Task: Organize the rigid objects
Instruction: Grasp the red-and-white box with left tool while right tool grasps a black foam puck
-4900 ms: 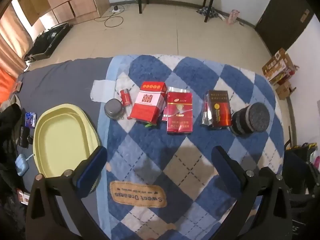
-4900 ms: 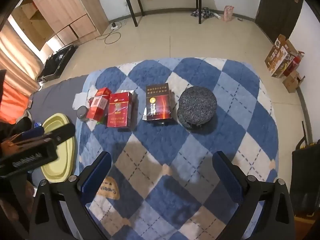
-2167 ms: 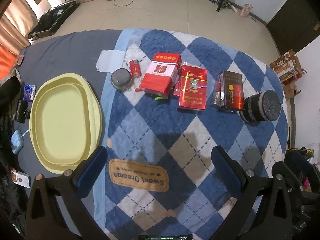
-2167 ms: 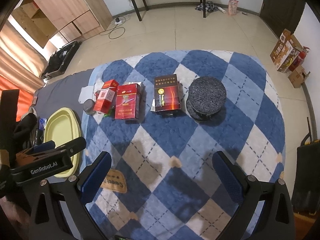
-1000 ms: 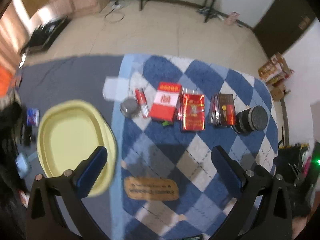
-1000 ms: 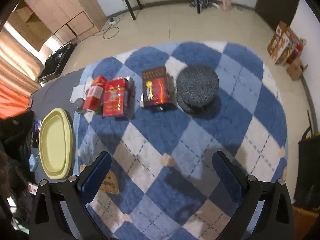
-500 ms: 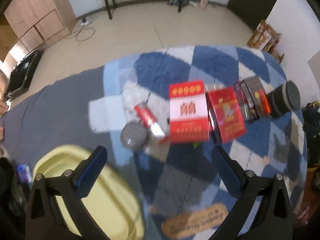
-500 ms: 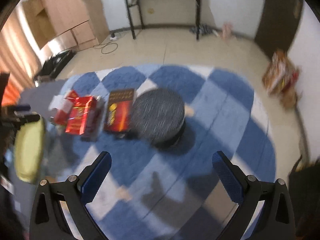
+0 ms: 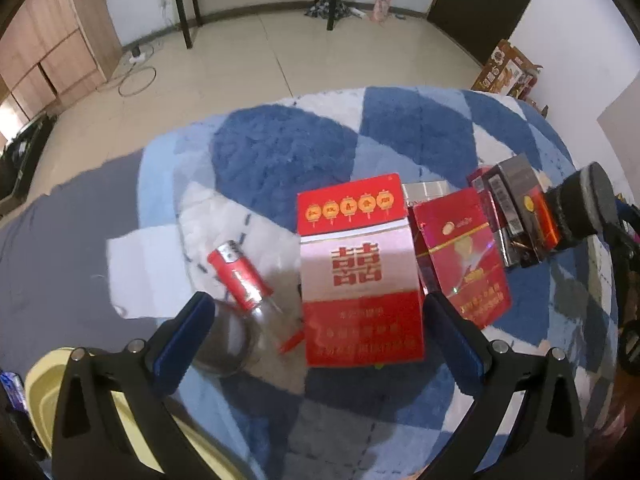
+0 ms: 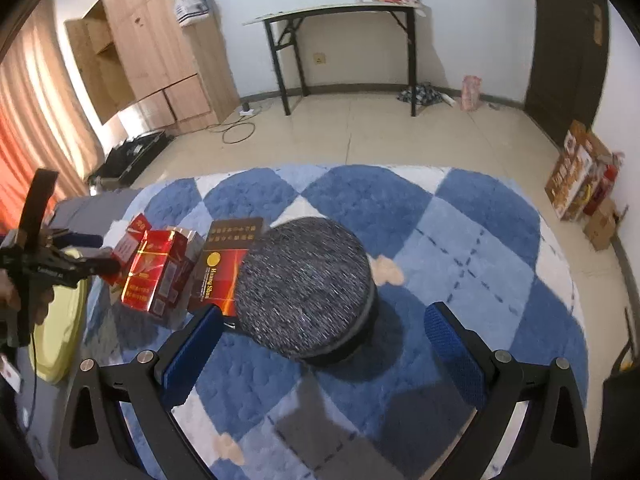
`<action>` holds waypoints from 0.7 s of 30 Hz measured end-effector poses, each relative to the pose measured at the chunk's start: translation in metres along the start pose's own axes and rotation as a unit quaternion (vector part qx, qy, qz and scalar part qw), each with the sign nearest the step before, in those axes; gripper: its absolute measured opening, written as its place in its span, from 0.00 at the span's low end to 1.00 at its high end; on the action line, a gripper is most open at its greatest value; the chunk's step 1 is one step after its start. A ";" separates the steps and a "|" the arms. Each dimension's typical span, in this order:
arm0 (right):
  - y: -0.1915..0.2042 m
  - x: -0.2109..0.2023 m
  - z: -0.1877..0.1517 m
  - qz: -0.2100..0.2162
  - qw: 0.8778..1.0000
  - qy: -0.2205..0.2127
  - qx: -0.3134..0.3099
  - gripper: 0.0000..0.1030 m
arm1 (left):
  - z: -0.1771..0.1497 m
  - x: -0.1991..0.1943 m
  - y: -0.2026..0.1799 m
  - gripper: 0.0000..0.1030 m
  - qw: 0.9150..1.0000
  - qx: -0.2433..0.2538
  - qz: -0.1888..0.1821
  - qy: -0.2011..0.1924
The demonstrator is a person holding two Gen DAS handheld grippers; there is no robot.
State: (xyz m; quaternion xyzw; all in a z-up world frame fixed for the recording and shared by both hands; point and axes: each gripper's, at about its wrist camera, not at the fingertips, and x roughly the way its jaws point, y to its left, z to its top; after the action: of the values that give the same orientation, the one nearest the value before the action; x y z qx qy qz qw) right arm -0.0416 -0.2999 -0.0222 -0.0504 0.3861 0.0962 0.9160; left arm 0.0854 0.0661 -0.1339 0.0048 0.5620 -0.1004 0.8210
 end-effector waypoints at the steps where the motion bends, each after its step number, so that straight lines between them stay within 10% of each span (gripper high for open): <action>1: 0.002 0.002 0.001 -0.010 1.000 -0.001 -0.012 0.97 | 0.001 0.003 0.001 1.00 1.000 -0.005 -0.007 -0.001; 6: 0.009 0.012 0.008 0.000 1.000 -0.008 -0.015 0.84 | 0.003 0.010 0.007 0.95 0.998 -0.042 -0.043 -0.010; 9: 0.013 0.021 0.010 -0.016 1.000 -0.002 -0.025 0.69 | 0.001 0.015 0.010 0.59 0.996 -0.067 -0.067 -0.001; 21: 0.080 -0.040 0.016 0.034 0.992 -0.054 -0.108 0.68 | -0.025 -0.101 0.038 0.57 0.990 -0.049 -0.081 -0.106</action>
State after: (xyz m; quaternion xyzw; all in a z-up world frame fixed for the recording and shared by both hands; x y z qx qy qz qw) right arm -0.0751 -0.2247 0.0165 -0.1303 0.3246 0.1708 0.9211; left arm 0.0333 0.1224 -0.0537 -0.0921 0.4748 -0.1390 0.8641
